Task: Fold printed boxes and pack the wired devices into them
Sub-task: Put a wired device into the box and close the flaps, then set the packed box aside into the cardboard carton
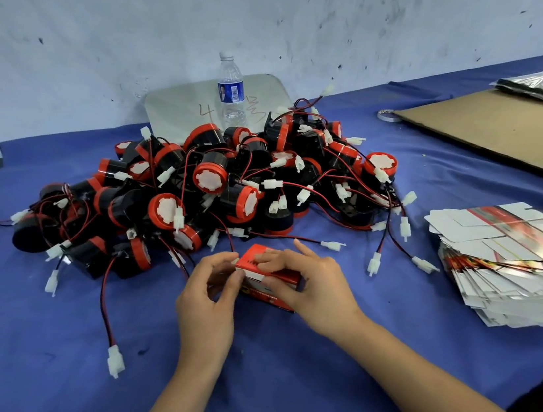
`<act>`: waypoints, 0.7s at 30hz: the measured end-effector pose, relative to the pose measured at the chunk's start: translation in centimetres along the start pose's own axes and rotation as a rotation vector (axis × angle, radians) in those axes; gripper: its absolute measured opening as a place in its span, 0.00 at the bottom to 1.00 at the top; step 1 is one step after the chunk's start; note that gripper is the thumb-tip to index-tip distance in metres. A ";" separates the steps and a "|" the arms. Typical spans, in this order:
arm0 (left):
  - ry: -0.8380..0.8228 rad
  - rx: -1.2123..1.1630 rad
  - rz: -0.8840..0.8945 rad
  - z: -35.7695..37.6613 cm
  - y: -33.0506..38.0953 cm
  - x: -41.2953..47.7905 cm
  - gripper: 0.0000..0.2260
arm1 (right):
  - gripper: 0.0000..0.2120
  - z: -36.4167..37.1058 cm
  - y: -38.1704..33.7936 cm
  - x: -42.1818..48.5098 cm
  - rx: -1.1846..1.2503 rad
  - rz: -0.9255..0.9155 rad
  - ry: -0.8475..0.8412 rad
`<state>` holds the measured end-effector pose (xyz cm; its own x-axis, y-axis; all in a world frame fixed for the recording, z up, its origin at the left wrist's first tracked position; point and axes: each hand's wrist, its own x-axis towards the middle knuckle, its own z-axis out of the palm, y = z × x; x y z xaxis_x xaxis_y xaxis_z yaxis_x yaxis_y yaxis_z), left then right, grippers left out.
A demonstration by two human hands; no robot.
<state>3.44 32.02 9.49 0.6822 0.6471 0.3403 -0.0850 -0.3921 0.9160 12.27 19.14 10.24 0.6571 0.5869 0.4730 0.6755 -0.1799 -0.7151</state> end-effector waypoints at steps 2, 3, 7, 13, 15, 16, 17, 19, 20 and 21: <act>0.010 -0.003 -0.008 0.1 -0.1 0.2 0.09 | 0.05 0.0 0.1 0.0 0.007 0.003 0.002; 0.012 0.000 -0.003 0.1 -0.1 0.2 0.09 | 0.05 0.0 0.1 0.0 0.011 0.005 0.004; -0.026 0.049 0.059 0.0 -0.1 0.2 0.07 | 0.04 0.2 0.5 0.0 -0.026 -0.003 0.007; -0.076 0.147 0.164 -0.7 -0.4 0.4 0.05 | 0.08 -0.7 0.8 -0.6 -0.067 -0.123 -0.044; -0.079 0.177 0.196 -0.8 -0.5 0.5 0.07 | 0.11 -1.3 1.1 -1.0 -0.143 -0.167 -0.100; -0.079 0.189 0.206 -0.8 -0.5 0.6 0.08 | 0.12 -1.5 1.2 -1.1 -0.174 -0.180 -0.126; -0.076 0.203 0.215 -0.8 -0.5 0.6 0.09 | 0.12 -1.7 1.4 -1.3 -0.209 -0.197 -0.145; -0.075 0.233 0.231 -0.9 -0.5 0.5 0.10 | 0.13 -1.8 1.6 -1.5 -0.291 -0.236 -0.158; -0.080 0.259 0.241 -0.9 -0.6 0.5 0.11 | 0.14 -1.8 1.7 -1.6 -0.314 -0.232 -0.157; -0.082 0.288 0.251 -1.0 -0.6 0.4 0.12 | 0.14 -1.9 1.7 -1.6 -0.302 -0.212 -0.159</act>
<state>3.05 33.19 9.26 0.7227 0.4584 0.5173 -0.0569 -0.7064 0.7055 12.94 16.42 9.24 0.4487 0.7464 0.4914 0.8740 -0.2516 -0.4157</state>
